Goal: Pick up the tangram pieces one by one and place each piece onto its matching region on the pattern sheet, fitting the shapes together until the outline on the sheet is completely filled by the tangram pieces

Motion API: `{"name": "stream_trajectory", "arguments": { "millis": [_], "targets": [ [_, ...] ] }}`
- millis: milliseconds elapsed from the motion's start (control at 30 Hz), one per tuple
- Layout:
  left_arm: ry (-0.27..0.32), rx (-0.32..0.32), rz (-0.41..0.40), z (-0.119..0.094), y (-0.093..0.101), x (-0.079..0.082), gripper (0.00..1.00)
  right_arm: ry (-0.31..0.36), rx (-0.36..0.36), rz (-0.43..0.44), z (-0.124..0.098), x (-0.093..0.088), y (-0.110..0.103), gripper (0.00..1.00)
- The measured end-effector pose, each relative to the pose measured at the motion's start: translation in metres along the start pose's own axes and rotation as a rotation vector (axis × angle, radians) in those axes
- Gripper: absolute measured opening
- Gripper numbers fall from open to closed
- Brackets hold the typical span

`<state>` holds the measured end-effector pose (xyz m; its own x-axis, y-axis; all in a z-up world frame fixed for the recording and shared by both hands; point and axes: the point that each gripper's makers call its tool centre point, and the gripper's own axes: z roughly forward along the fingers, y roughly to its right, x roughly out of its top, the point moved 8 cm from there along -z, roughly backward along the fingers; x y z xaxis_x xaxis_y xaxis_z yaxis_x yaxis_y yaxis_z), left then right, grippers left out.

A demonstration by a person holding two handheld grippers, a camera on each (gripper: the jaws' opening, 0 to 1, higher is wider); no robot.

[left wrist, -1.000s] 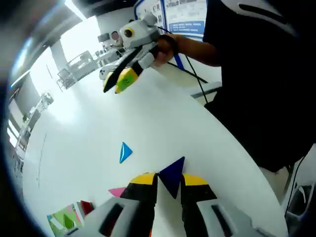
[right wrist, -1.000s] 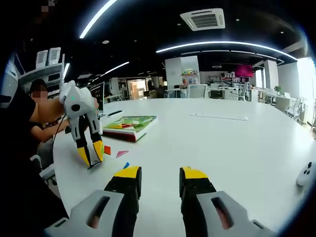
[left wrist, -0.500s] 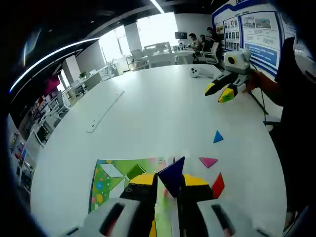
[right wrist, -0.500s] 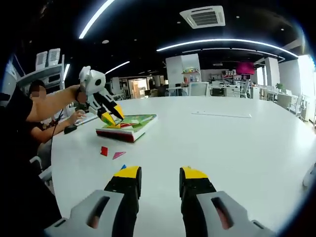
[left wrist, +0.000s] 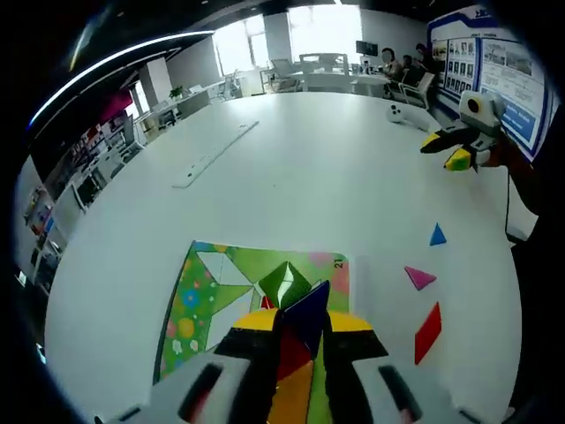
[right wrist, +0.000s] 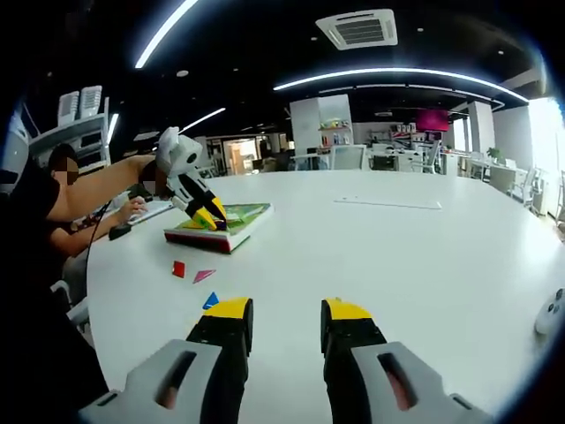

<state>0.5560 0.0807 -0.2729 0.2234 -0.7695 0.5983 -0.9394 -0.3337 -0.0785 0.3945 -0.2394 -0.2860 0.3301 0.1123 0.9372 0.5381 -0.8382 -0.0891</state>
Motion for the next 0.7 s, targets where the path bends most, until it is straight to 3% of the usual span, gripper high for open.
{"name": "stream_trajectory", "arguments": {
  "millis": [233, 533, 700],
  "targets": [
    [-0.018, 0.001, -0.034, 0.0021, -0.0017, -0.0005, 0.21, -0.007, 0.012, -0.002, 0.0034, -0.0005, -0.0042, 0.32],
    [0.009, 0.034, -0.094, 0.0031, -0.0034, -0.0011, 0.21, -0.012, 0.026, -0.004, 0.005, 0.0001, -0.0087, 0.32],
    [0.002, 0.043, -0.083, 0.0013, 0.0014, -0.0032, 0.21, -0.021, 0.022, -0.015, 0.0048, 0.0042, -0.0082, 0.32]
  ]
}}
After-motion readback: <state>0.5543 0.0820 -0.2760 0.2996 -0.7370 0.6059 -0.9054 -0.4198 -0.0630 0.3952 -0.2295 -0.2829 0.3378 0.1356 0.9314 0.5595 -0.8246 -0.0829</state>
